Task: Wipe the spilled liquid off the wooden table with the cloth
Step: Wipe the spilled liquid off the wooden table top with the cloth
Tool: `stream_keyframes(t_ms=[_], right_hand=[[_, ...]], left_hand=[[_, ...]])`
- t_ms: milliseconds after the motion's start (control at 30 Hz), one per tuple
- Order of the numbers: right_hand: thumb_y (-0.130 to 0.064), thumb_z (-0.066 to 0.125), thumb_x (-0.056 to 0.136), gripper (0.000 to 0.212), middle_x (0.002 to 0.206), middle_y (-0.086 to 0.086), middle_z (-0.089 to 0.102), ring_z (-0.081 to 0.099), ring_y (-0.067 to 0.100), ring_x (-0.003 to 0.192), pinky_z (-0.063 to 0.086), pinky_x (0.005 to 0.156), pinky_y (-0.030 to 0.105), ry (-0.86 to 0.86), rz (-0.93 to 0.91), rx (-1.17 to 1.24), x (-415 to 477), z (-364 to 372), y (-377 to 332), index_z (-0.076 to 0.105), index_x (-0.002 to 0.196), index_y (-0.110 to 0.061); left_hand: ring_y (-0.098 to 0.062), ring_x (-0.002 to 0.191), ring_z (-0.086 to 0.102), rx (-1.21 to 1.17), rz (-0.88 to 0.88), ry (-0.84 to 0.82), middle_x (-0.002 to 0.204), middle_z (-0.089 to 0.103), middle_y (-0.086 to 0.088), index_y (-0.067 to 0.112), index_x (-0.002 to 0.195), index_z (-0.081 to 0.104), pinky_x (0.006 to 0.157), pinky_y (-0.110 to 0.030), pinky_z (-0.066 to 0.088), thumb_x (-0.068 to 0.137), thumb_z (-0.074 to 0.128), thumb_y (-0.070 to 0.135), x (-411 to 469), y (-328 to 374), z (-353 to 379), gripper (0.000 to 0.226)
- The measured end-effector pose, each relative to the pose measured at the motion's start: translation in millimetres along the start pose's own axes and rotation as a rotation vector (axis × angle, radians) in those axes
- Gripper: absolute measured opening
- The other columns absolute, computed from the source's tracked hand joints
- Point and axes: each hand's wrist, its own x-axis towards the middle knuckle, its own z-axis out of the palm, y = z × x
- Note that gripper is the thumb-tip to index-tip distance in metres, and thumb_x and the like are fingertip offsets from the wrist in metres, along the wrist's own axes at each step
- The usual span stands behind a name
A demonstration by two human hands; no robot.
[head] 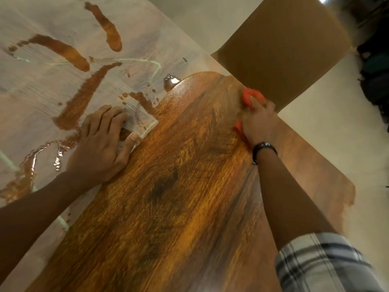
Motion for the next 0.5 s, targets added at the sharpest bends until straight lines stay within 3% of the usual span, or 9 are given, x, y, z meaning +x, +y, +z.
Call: stream_keyframes(t_ms=[100, 167, 400, 500], right_hand=[[-0.027, 0.039, 0.101, 0.041, 0.146, 0.009, 0.037, 0.045, 0.034, 0.129, 0.038, 0.112, 0.044, 0.042, 0.197, -0.027, -15.7, -20.5, 43.3, 0.05, 0.139, -0.038], [-0.026, 0.039, 0.102, 0.042, 0.147, 0.01, 0.036, 0.045, 0.036, 0.129, 0.038, 0.113, 0.046, 0.018, 0.271, -0.067, -5.1, -19.5, 33.6, 0.05, 0.141, -0.034], [-0.029, 0.044, 0.099, 0.04, 0.142, 0.008, 0.038, 0.041, 0.031, 0.124, 0.042, 0.103, 0.045, -0.101, -0.054, -0.063, 58.0, 39.0, -98.5, 0.052, 0.138, -0.037], [-0.031, 0.047, 0.1, 0.039, 0.15, 0.007, 0.034, 0.039, 0.03, 0.131, 0.041, 0.108, 0.047, -0.156, -0.155, -0.055, 38.9, 41.1, -124.0, 0.052, 0.137, -0.038]], left_hand=[[-0.033, 0.148, 0.024, 0.002, -0.006, -0.006, 0.151, 0.039, -0.015, 0.006, 0.142, 0.041, 0.121, -0.054, 0.018, 0.102, 0.026, 0.053, 0.3, 0.0, 1.0, 0.064], [-0.035, 0.148, 0.025, 0.015, 0.0, -0.008, 0.151, 0.039, -0.016, 0.005, 0.143, 0.041, 0.12, -0.056, 0.02, 0.102, 0.027, 0.052, 1.0, -0.5, 0.4, 0.063], [-0.032, 0.15, 0.022, 0.023, -0.015, -0.004, 0.154, 0.037, -0.014, 0.007, 0.146, 0.04, 0.122, -0.052, 0.017, 0.102, 0.026, 0.052, -0.2, 0.7, 1.3, 0.064], [-0.031, 0.151, 0.02, 0.007, -0.014, -0.001, 0.156, 0.035, -0.014, 0.007, 0.148, 0.038, 0.123, -0.052, 0.015, 0.103, 0.026, 0.051, -0.1, 2.3, 0.0, 0.064]])
